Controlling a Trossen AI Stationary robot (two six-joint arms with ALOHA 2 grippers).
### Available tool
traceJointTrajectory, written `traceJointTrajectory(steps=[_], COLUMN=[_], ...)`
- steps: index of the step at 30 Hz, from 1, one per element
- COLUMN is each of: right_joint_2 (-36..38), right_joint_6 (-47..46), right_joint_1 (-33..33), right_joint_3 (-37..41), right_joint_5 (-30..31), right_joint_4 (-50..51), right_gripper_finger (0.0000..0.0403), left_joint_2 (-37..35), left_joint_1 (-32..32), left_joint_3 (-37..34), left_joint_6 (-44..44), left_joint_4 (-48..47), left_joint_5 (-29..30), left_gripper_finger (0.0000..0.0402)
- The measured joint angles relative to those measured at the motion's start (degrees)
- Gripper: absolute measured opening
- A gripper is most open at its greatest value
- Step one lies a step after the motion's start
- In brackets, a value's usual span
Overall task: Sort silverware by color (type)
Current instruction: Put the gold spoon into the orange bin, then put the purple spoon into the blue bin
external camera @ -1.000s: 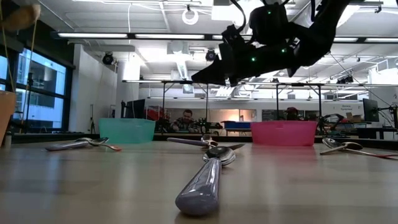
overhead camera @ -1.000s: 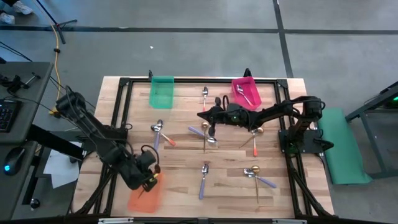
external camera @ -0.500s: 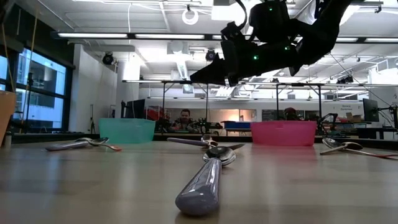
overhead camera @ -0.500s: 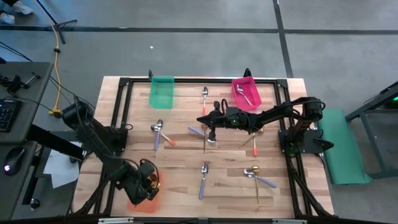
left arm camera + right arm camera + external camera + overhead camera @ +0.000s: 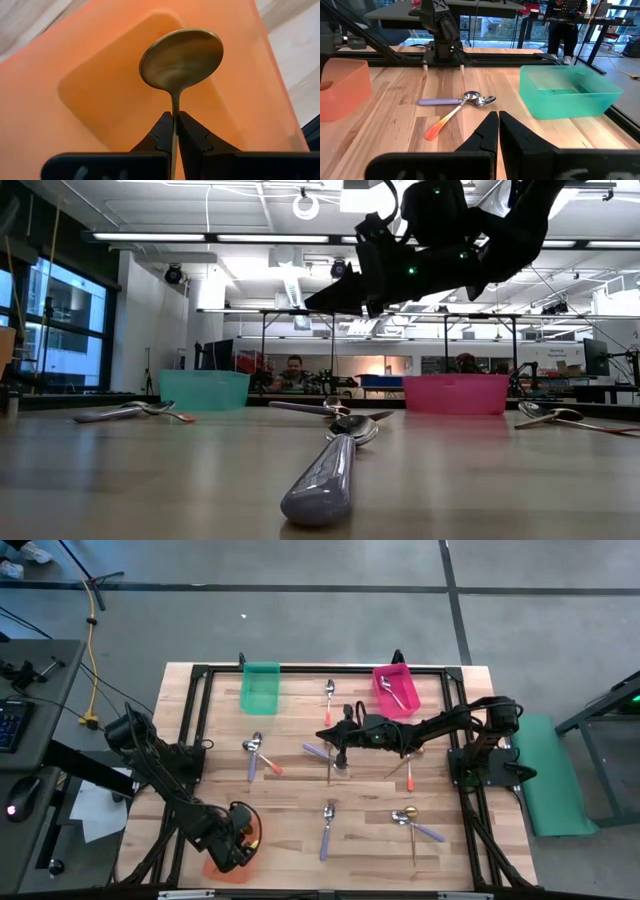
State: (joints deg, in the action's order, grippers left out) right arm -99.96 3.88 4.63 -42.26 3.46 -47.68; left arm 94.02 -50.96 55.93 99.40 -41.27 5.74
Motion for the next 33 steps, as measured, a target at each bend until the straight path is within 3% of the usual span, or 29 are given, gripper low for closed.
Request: traceJointTrajectory(steps=[7,19,26,33], right_joint_2=[0.0,0.0,0.0,0.0], right_joint_6=[0.2,0.8,1.1,-0.3], right_joint_1=[-0.3,-0.3,-0.3,-0.3], right_joint_3=[0.0,0.0,0.0,0.0], right_joint_5=[0.1,0.1,0.1,0.0], right_joint_4=[0.3,0.3,1.7,4.7], right_gripper_finger=[0.0,0.0,0.0,0.0], left_joint_2=[0.0,-5.3,-11.5,-18.2], left_joint_1=[0.5,1.2,0.6,3.5], left_joint_3=[-4.7,-4.8,-4.8,-4.8], left_joint_6=[1.0,-3.1,-12.9,-28.8], left_joint_4=[8.6,6.7,6.0,5.9], left_joint_5=[-1.8,-0.2,4.2,12.1], left_gripper_finger=[0.0007,0.009,0.0082,0.0038])
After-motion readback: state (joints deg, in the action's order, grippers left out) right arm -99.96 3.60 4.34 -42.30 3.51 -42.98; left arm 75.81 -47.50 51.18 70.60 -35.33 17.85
